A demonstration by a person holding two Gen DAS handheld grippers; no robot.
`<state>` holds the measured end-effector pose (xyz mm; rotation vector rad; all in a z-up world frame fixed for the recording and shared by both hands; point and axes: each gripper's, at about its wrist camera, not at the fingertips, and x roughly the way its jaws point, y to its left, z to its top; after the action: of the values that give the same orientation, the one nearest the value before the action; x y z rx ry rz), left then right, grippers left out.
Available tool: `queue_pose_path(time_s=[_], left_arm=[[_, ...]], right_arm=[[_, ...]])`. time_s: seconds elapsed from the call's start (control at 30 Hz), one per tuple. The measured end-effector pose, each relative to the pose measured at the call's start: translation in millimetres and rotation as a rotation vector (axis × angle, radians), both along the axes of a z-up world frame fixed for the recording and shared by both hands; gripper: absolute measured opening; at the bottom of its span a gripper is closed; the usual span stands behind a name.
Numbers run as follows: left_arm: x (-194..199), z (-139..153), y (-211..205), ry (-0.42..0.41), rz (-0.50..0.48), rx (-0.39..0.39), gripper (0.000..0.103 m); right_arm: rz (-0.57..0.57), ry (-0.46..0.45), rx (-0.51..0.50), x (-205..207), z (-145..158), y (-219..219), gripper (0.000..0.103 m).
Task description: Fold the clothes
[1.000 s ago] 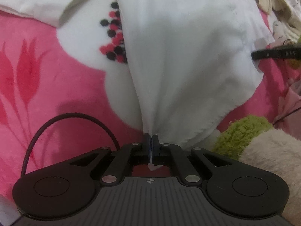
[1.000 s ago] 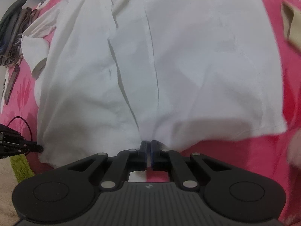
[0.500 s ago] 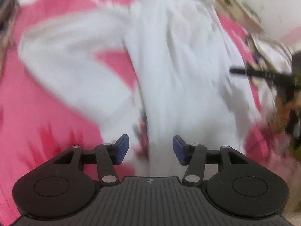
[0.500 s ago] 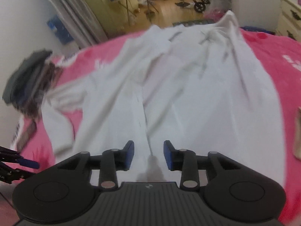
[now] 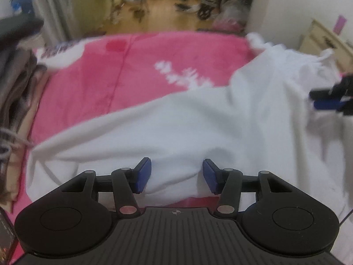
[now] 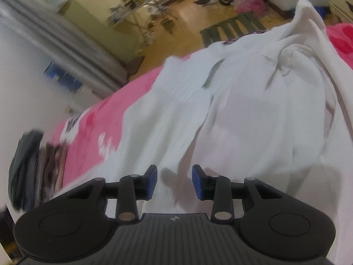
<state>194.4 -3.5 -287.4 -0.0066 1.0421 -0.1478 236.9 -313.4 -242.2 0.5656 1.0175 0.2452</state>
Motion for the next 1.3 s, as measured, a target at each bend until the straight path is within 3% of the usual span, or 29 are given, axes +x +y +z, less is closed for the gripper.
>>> queue_pose_path(time_s=[0.1, 0.2, 0.27, 0.3, 0.33, 0.37, 0.47, 0.6, 0.7, 0.8, 0.9, 0.97, 1.1, 1.3], left_arm=[[16, -8, 0, -0.026, 0.031, 0.052, 0.052], [13, -9, 6, -0.034, 0.044, 0.053, 0.052], [13, -9, 8, -0.037, 0.053, 0.063, 0.052], [13, -8, 9, -0.038, 0.058, 0.067, 0.052], [14, -9, 10, -0.04, 0.066, 0.071, 0.052], [14, -9, 11, -0.042, 0.074, 0.075, 0.052], [13, -9, 14, -0.041, 0.087, 0.072, 0.052], [13, -9, 13, -0.044, 0.077, 0.087, 0.052], [13, -9, 13, -0.046, 0.079, 0.09, 0.052], [12, -10, 13, -0.049, 0.074, 0.095, 0.052], [12, -11, 13, -0.052, 0.067, 0.098, 0.052], [12, -11, 14, -0.051, 0.067, 0.098, 0.052], [13, -10, 13, -0.048, 0.072, 0.106, 0.052], [8, -5, 17, -0.058, 0.086, 0.1, 0.052]], right_arm=[[-0.017, 0.033, 0.02, 18, -13, -4, 0.039], [-0.007, 0.064, 0.05, 30, -27, 0, 0.035], [-0.005, 0.075, 0.056, 34, -33, 1, 0.024], [-0.006, 0.076, 0.055, 35, -33, 0, 0.01], [-0.008, 0.067, 0.056, 34, -31, -1, 0.003], [-0.01, 0.057, 0.057, 33, -28, -3, 0.002], [-0.006, -0.016, 0.0, 27, -10, -7, 0.002], [0.063, -0.122, -0.205, 23, 6, 7, 0.002], [0.142, -0.12, -0.371, 31, -8, 26, 0.003], [0.147, -0.085, -0.389, 39, -20, 27, 0.007], [0.075, -0.11, -0.337, 39, -3, 10, 0.018], [0.026, -0.151, -0.273, 39, 12, -4, 0.018], [-0.029, -0.141, -0.161, 62, 18, -24, 0.019], [-0.019, -0.107, -0.164, 111, 9, -14, 0.019]])
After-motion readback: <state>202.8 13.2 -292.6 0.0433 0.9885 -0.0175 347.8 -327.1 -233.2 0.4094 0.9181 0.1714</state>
